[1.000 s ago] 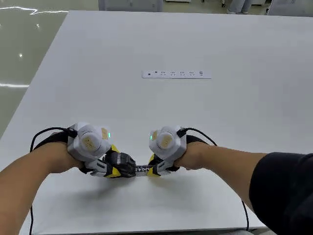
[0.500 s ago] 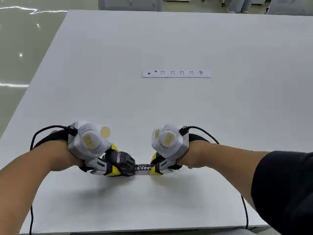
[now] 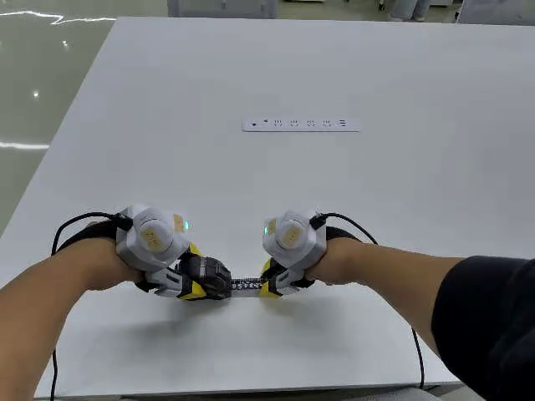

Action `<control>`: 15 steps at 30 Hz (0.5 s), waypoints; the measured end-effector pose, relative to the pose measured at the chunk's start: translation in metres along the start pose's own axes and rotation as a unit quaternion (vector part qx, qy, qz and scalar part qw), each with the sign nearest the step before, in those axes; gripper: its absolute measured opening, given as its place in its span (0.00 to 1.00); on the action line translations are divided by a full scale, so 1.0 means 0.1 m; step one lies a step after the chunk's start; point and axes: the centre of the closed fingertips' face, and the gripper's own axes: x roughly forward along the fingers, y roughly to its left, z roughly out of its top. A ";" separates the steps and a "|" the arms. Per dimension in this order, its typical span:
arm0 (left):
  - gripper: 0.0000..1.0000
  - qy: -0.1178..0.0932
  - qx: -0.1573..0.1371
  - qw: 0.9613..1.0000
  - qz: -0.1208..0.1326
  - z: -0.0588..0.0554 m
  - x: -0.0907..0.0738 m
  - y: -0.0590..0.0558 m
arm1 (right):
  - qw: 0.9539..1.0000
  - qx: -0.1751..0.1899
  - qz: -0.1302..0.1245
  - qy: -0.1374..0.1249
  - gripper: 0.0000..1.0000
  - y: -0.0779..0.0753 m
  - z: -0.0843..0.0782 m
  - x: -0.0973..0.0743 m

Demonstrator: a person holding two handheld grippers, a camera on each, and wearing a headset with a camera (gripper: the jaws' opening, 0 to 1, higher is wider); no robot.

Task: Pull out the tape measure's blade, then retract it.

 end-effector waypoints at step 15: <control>0.30 0.004 0.001 1.000 -0.003 0.00 0.01 0.00 | 1.000 0.013 -0.001 -0.001 0.10 -0.01 -0.09 -0.06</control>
